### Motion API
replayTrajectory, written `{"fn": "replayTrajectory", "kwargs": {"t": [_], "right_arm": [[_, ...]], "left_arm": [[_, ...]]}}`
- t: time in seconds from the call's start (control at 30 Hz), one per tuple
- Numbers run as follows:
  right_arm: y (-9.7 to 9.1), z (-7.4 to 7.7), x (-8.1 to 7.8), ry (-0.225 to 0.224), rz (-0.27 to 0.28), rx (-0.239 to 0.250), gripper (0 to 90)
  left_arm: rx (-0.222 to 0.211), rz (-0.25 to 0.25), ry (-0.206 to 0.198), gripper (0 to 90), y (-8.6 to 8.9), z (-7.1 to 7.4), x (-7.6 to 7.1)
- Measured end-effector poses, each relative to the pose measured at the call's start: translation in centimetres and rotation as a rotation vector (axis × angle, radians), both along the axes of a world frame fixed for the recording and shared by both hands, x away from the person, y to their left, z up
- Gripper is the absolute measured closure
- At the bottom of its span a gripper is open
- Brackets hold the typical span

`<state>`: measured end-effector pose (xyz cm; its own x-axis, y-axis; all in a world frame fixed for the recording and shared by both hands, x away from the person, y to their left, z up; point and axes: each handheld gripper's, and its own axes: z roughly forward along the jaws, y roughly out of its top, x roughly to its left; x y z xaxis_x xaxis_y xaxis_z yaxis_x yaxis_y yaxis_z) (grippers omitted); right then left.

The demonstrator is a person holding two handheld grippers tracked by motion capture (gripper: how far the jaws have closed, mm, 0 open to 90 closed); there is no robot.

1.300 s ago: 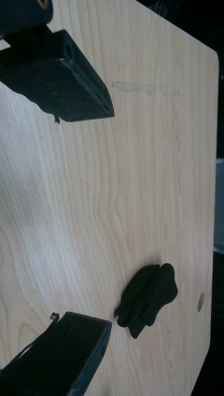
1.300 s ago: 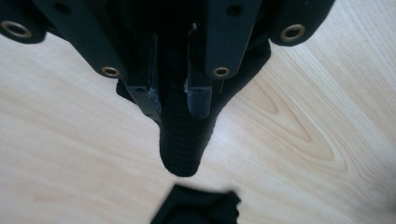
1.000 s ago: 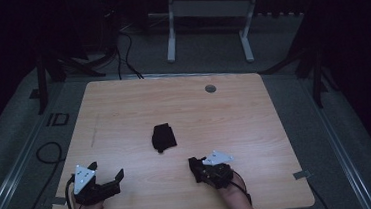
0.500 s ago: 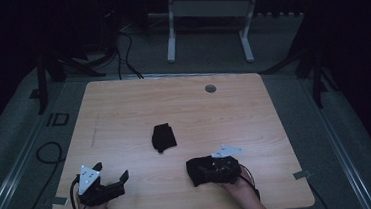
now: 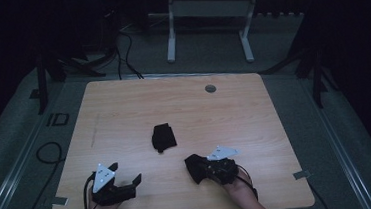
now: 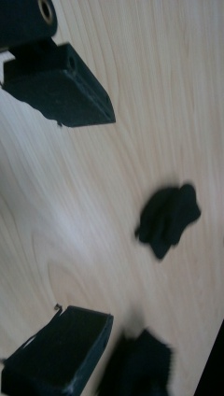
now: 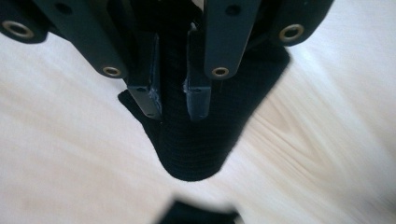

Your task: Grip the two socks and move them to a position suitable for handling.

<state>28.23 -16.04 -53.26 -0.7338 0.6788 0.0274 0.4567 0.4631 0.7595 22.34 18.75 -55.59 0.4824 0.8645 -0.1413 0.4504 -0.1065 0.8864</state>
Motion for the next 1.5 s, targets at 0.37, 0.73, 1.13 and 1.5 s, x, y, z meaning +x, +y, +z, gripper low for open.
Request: {"fn": "replayTrajectory", "kwargs": {"t": [0.37, 0.73, 1.13, 1.5], "right_arm": [[0.7, 6.1, -3.0, -0.090, 0.119, 0.142, 78.2], [1.5, 6.4, -3.4, -0.090, 0.141, 0.158, 77.6], [0.9, 6.4, -3.3, -0.098, 0.142, 0.157, 77.2], [-0.3, 7.4, -3.0, -0.117, 0.123, 0.191, 82.8]], "left_arm": [[-0.103, -0.323, 0.032, 37.1, -6.4, 2.1, 0.9], [-0.165, -0.495, -0.017, 51.7, -9.1, 4.1, 1.7], [-0.118, -0.489, -0.014, 85.4, -9.4, 4.5, 1.6], [-0.081, -0.468, -0.019, 86.0, -8.6, 5.4, 1.4]]}}
